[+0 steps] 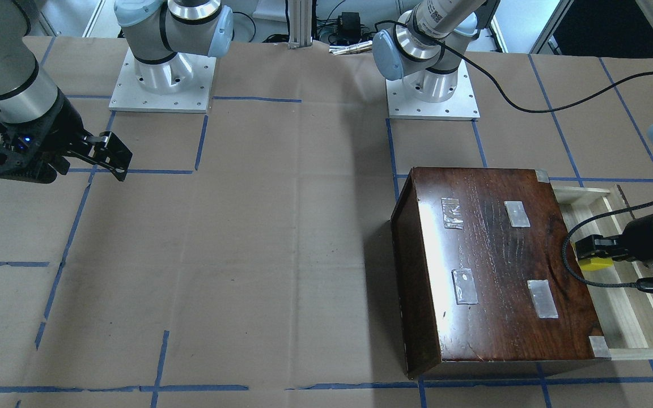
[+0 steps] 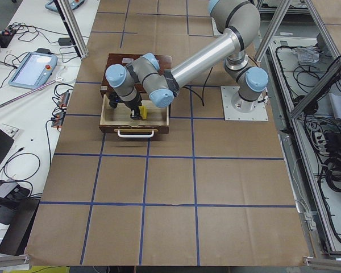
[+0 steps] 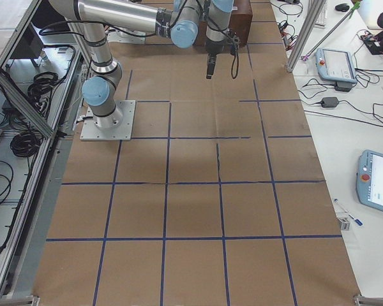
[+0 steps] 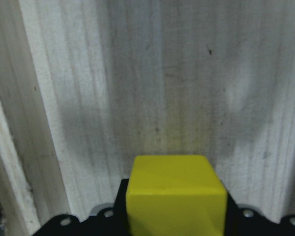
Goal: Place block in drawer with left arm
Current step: 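Lower the held yellow cube into the drawer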
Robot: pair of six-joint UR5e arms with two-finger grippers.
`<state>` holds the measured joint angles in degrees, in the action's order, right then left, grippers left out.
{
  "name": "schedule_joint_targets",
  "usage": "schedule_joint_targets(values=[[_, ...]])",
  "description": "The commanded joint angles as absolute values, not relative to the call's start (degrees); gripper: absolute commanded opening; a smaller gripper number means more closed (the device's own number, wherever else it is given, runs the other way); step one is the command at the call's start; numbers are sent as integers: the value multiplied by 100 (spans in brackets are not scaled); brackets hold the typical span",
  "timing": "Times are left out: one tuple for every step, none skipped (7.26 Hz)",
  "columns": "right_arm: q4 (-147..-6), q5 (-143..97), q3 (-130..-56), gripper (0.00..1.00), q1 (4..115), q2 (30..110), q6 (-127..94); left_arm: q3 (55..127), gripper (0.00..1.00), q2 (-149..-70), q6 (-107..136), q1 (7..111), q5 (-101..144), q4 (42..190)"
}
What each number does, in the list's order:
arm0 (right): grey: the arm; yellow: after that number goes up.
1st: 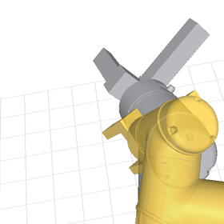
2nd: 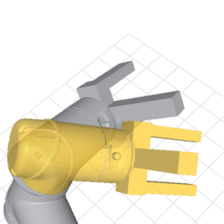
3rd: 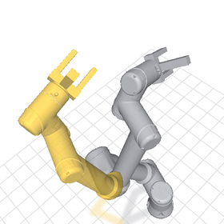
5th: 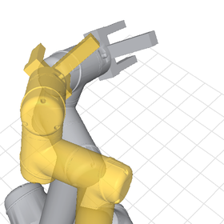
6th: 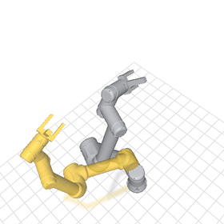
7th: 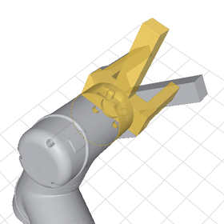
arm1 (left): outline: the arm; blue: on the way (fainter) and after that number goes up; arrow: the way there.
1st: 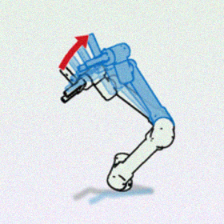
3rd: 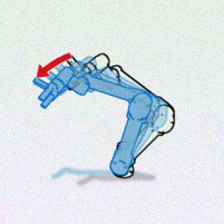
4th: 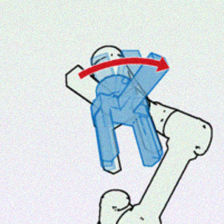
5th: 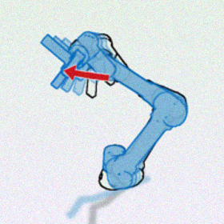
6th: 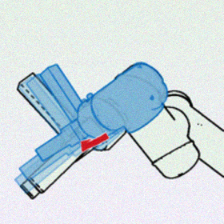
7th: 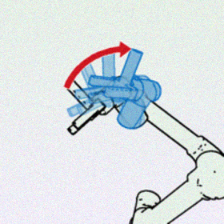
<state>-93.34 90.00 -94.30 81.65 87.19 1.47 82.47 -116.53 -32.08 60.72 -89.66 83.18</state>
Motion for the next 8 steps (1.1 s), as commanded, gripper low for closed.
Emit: schedule_joint_targets(values=[[-9334,9000,-9431,100,8165,8710,141,8253,62,-11681,-3208,6073,-8974,8158],[-9334,9000,-9422,100,8165,8719,149,8253,70,-11672,-3208,6073,-8965,8148],[-9334,9000,-9431,100,8165,8719,149,8236,73,-11672,-3208,6073,-8965,8147],[-9334,9000,-9422,100,8165,8719,149,8183,75,-11654,-3208,6073,-8974,8147],[-9334,9000,-9431,100,8165,8719,141,8113,75,-11567,-3208,6073,-8982,8156],[-9334,9000,-9422,100,8165,8710,149,8017,81,-11436,-3208,6073,-8974,8191],[-9334,9000,-9431,100,8165,8719,149,7937,89,-11252,-3199,6091,-8974,8218],[-9334,9000,-9431,100,8165,8719,149,7997,99,-10963,-3199,6126,-8965,8235]])
